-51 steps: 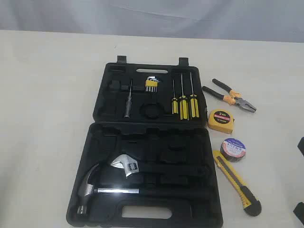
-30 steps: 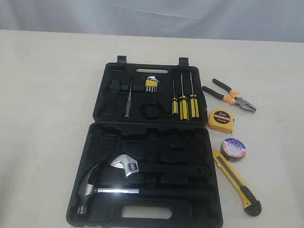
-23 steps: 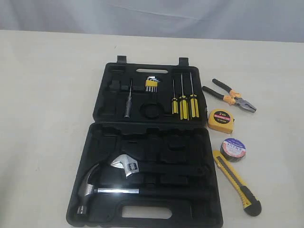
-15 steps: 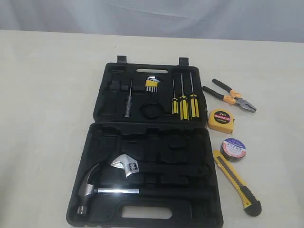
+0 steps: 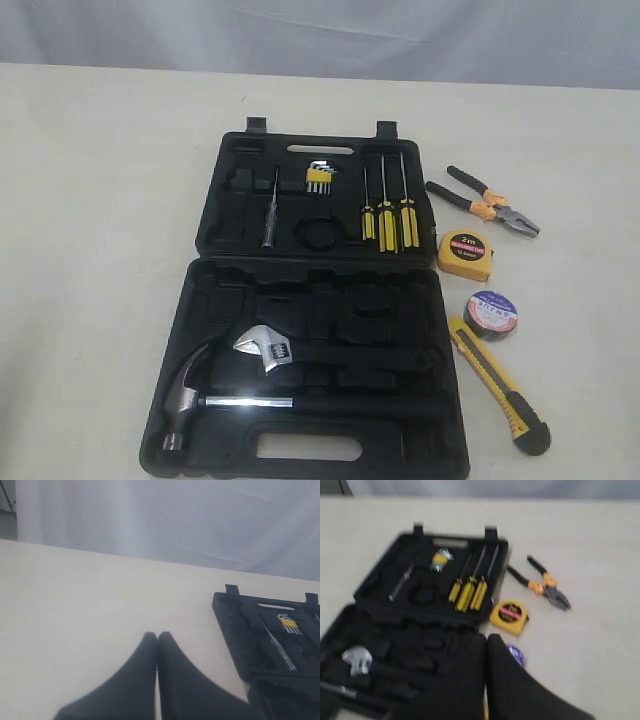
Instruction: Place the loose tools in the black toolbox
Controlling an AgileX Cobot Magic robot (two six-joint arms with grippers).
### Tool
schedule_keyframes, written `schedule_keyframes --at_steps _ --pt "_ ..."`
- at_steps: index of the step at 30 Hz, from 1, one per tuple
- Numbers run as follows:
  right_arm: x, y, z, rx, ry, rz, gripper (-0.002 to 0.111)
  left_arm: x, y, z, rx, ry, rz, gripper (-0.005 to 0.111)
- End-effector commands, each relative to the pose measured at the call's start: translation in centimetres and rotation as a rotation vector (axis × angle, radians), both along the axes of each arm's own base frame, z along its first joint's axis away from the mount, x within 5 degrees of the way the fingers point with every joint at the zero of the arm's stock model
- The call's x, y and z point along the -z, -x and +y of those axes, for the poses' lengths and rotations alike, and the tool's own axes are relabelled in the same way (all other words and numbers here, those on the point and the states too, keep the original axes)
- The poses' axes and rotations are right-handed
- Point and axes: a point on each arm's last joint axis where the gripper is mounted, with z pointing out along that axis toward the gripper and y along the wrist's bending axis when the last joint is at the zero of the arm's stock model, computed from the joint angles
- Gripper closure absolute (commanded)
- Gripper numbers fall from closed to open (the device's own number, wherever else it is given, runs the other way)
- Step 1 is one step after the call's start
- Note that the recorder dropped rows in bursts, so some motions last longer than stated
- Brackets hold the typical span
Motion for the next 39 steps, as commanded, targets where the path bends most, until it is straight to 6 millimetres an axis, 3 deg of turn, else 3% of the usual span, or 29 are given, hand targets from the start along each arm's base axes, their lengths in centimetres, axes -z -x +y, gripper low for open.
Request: schedule_keyframes --at_steps 1,6,10,19,24,32,39 --pt "-0.4 -4.1 1.4 -0.121 0.15 0.34 0.109 -0.1 0.0 -0.1 0.006 0.008 0.003 0.107" --pt "1.5 -7.1 4.1 -0.288 0.281 0.542 0.109 -0.1 0.0 -0.1 0.006 0.008 0.003 0.107" --pt "5.1 -8.7 5.7 -0.329 0.304 0.648 0.109 -0.1 0.0 -0.1 0.006 0.008 0.003 0.107" --pt "13.5 -9.9 6.2 -0.321 0.33 0.789 0.109 -0.1 0.0 -0.1 0.006 0.008 0.003 0.107" --pt "14.7 -10.5 6.4 -0.321 0.333 0.802 0.105 -0.1 0.0 -0.1 0.006 0.008 0.003 0.107" --pt "15.5 -10.7 6.5 -0.323 0.348 0.833 0.053 -0.1 0.0 -0.1 0.006 0.008 0.003 0.107" --pt "16.3 -11.4 6.8 -0.324 0.347 0.82 0.052 -0.1 0.0 -0.1 0.006 0.008 0.003 0.107"
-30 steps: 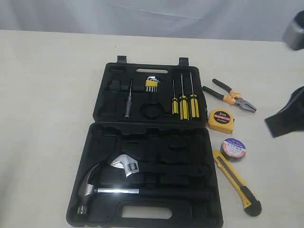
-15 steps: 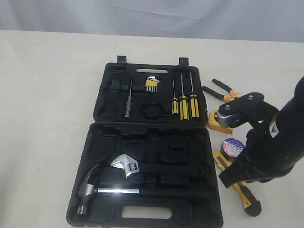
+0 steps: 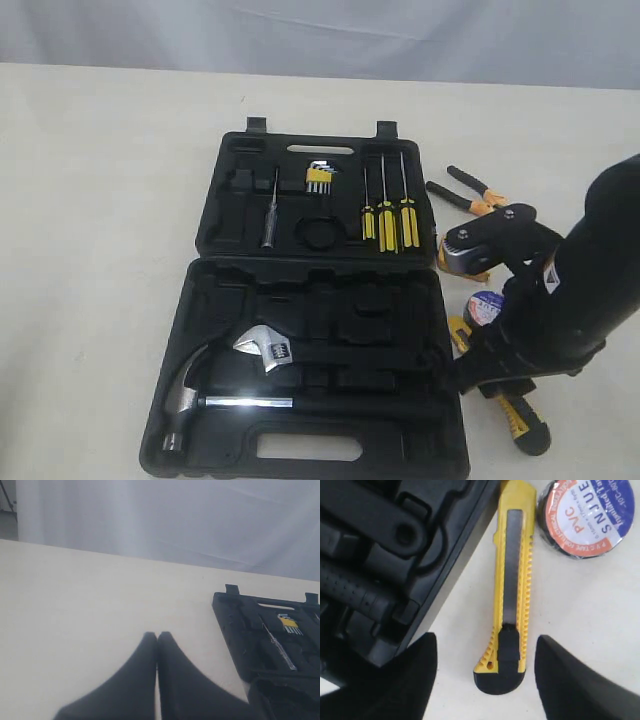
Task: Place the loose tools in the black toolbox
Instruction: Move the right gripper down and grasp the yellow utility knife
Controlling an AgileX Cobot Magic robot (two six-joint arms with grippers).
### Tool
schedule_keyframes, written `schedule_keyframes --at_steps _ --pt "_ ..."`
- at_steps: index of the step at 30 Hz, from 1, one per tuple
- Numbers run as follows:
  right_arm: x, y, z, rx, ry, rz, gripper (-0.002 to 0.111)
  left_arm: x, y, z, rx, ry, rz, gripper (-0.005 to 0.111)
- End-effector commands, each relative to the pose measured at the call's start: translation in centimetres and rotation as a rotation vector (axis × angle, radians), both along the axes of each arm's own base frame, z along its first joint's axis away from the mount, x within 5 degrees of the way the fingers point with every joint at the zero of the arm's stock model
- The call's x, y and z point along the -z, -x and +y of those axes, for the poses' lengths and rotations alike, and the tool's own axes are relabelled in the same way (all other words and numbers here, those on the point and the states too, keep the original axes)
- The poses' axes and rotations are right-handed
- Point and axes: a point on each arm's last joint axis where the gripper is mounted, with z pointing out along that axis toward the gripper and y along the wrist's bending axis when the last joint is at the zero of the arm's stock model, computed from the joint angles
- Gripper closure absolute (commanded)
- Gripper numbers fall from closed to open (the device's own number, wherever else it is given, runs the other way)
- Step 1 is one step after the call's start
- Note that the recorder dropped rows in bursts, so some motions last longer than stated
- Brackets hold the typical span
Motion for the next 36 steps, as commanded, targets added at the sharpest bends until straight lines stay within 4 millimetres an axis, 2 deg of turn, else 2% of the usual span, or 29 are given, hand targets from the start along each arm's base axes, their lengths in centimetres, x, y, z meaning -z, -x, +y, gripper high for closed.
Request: schedule_keyframes --at_steps 1,25,26,28,31,32,36 --pt "0.7 -0.5 0.2 -0.006 0.002 -0.013 0.052 -0.1 0.0 -0.1 0.006 0.008 0.003 0.107" --pt "6.1 -1.9 0.1 -0.007 0.118 0.098 0.053 -0.1 0.0 -0.1 0.006 0.008 0.003 0.107" --pt "6.4 -1.9 0.1 -0.007 0.122 0.108 0.056 -0.1 0.0 -0.1 0.006 0.008 0.003 0.107" --pt "6.7 -1.8 0.1 -0.01 0.129 0.124 0.072 -0.1 0.0 -0.1 0.006 0.008 0.003 0.107" --pt "6.7 -1.8 0.1 -0.01 0.133 0.131 0.104 -0.1 0.0 -0.1 0.006 0.008 0.003 0.107" --pt "6.7 -1.7 0.1 -0.007 0.134 0.134 0.108 -0.1 0.0 -0.1 0.006 0.008 0.003 0.107" --pt "6.1 -1.7 0.0 -0.005 0.134 0.128 0.109 -0.1 0.0 -0.1 0.006 0.008 0.003 0.107"
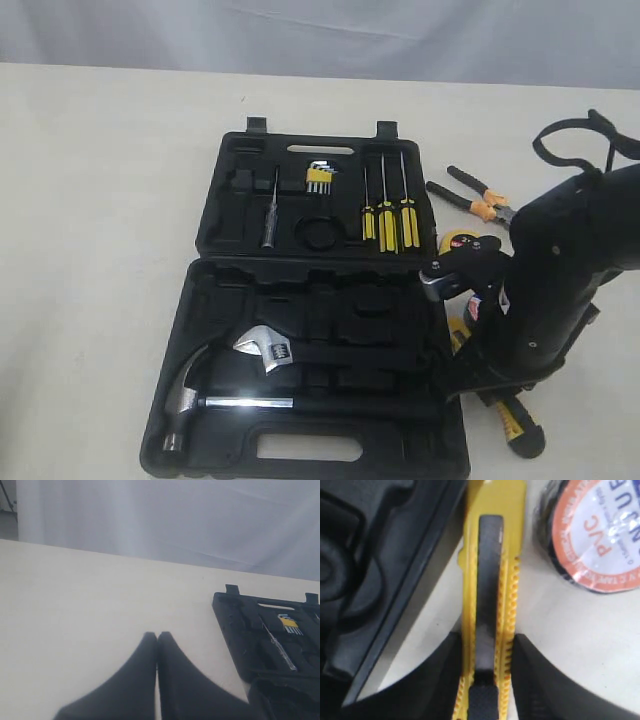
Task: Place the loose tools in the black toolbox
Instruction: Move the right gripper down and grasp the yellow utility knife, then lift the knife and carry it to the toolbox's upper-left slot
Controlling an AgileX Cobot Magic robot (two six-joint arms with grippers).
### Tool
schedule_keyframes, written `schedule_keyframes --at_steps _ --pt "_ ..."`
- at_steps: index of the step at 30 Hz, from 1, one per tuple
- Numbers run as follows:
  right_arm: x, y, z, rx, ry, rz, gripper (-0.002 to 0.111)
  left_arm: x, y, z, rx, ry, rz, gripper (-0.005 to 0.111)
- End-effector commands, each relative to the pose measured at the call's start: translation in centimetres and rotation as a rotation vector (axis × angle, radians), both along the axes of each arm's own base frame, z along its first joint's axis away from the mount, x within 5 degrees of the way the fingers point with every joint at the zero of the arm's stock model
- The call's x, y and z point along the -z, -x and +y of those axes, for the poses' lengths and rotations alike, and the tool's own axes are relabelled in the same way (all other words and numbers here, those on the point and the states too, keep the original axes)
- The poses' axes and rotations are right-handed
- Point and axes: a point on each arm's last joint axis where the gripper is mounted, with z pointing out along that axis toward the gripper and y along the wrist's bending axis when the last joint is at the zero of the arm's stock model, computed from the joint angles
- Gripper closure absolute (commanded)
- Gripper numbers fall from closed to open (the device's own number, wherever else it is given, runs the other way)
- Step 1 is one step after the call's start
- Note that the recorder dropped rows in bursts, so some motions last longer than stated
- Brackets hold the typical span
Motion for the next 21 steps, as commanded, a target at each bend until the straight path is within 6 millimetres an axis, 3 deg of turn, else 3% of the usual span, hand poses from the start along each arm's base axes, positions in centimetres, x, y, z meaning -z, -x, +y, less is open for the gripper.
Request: schedule_keyframes --at_steps 1,6,12,17,21 --pt "0.0 0.4 -0.4 -0.01 0.024 0.018 0.109 -0.1 0.0 -0.1 0.006 0.008 0.003 0.107" --pt "-3.4 0.0 -0.2 0.008 0.016 -0.009 0.109 -0.1 0.0 -0.1 0.006 0.008 0.003 0.107" --pt "-9.9 -0.1 -0.1 0.042 -0.029 -0.098 0.109 -0.1 0.0 -0.1 0.006 0.008 0.003 0.107" --pt "-16.5 -0.3 1.5 0.116 -0.284 -0.262 0.109 -0.1 0.0 -0.1 0.006 0.008 0.003 0.107" --pt "-20.6 -1.6 3.5 0.154 -0.476 -0.382 0.109 -0.1 0.0 -0.1 0.006 0.008 0.003 0.107"
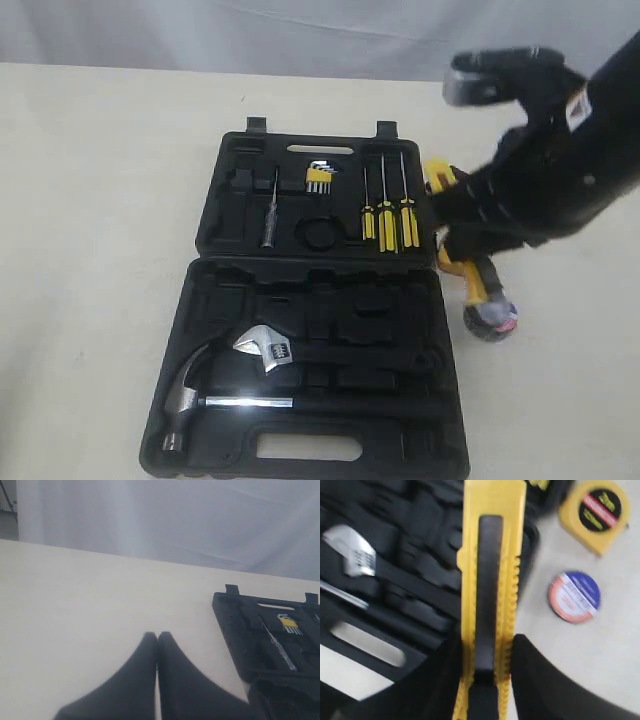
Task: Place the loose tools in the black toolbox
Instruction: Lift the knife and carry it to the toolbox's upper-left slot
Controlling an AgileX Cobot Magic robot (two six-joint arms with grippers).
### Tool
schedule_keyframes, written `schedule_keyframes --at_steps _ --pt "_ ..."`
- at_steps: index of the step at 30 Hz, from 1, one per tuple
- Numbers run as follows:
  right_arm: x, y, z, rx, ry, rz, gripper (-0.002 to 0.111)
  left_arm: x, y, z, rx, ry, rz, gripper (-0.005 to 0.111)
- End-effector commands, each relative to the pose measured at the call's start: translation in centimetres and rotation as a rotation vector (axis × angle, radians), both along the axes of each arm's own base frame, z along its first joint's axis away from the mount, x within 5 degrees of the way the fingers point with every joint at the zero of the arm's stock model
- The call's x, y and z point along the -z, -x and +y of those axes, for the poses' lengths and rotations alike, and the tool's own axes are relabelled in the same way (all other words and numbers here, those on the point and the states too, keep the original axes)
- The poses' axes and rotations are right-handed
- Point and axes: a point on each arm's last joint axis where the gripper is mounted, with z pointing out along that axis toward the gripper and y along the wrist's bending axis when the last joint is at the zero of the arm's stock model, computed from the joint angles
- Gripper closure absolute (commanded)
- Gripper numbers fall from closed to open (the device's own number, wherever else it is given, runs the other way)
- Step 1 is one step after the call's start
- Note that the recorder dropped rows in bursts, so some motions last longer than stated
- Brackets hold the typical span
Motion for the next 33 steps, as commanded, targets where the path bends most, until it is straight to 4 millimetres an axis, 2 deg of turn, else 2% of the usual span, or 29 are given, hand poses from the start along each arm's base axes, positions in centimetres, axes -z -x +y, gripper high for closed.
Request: schedule_keyframes --at_steps 1,4,8,12,15,18,24,28,33 --pt "-4.4 -1.4 2.4 0.047 -0.192 -0.132 0.109 -0.1 0.0 -0.1 0.006 0.008 0.003 0.107" --pt "-5.8 -3.0 5.0 0.057 -0.224 -0.208 0.109 -0.1 0.0 -0.1 0.006 0.008 0.003 0.107" --pt "-5.7 -5.3 9.8 0.07 -0.196 -0.337 0.109 -0.1 0.0 -0.1 0.006 0.008 0.003 0.107" --pt "-2.9 -6.9 15.2 0.094 -0.132 -0.467 0.109 -0.1 0.0 -0.1 0.006 0.008 0.003 0.107" --pt "-0.1 -8.3 17.7 0.168 -0.091 -0.517 0.109 -0.1 0.0 -0.1 0.006 0.008 0.003 0.107" --pt "2.4 -9.9 19.3 0.241 -0.097 -0.531 0.109 -0.1 0.0 -0.1 0.006 0.008 0.003 0.107" --pt "7.1 -11.9 21.8 0.21 -0.091 -0.512 0.109 -0.1 0.0 -0.1 0.006 0.008 0.003 0.107" --pt "9.6 -12.6 22.4 0.216 -0.056 -0.485 0.109 -0.1 0.0 -0.1 0.006 0.008 0.003 0.107" --pt "11.7 -12.9 22.4 0.221 -0.022 -0.462 0.109 -0.1 0.0 -0.1 0.006 0.008 0.003 0.107"
